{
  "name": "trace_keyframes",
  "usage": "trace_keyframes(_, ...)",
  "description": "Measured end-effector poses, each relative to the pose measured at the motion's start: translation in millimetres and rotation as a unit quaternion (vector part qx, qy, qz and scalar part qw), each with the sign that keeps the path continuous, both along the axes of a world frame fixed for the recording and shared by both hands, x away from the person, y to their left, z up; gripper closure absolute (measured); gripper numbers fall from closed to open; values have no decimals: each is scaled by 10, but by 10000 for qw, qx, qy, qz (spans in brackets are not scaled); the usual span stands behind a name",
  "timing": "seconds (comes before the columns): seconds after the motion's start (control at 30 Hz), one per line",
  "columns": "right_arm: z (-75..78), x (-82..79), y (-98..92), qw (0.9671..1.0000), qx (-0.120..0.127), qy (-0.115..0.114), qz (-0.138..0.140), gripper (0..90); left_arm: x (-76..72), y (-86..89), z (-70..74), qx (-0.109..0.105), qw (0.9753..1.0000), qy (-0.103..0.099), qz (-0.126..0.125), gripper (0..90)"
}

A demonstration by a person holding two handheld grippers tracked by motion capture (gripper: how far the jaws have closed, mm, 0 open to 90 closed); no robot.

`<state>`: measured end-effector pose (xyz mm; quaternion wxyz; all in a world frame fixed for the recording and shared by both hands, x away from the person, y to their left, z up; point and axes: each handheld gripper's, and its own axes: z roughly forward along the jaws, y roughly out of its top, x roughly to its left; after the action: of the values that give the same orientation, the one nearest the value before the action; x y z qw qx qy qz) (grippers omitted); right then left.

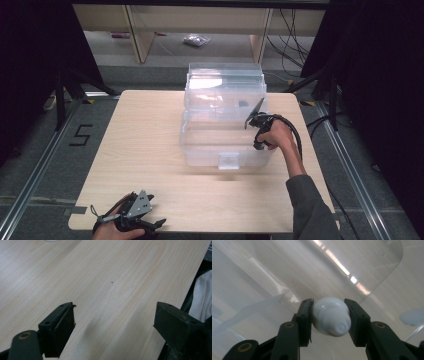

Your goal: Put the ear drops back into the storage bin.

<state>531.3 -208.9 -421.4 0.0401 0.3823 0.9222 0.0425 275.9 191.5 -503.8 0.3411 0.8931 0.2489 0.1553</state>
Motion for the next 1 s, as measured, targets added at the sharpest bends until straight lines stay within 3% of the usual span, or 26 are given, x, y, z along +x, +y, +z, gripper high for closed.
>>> trace_keyframes(0.03,0,0,0,10000,0,0,0,603,0,0,0,0,10000,0,0,163)
trace_keyframes(0.07,-7,-16,7,9995,-52,146,-265,603,-1,-2,-2,-11,10000,10,-4,164)
trace_keyframes(0.17,-29,-7,0,9996,-68,164,-204,603,9,4,7,45,10000,-50,-72,164)
trace_keyframes(0.37,-81,-21,9,9989,-56,239,-409,602,7,5,9,47,9999,-64,-67,164)
trace_keyframes(0.43,-82,-20,9,9989,-29,236,-401,602,-1,-1,-1,-10,10000,-3,20,163)
trace_keyframes(0.53,-86,-13,0,9992,-48,224,-322,602,6,3,9,44,9999,-64,-69,164)
trace_keyframes(0.87,-36,-54,13,9991,18,294,-300,581,0,-3,-5,-13,10000,-10,3,164)
trace_keyframes(1.0,87,-80,18,9996,-40,84,-257,500,-6,-5,-5,-28,10000,-9,17,164)
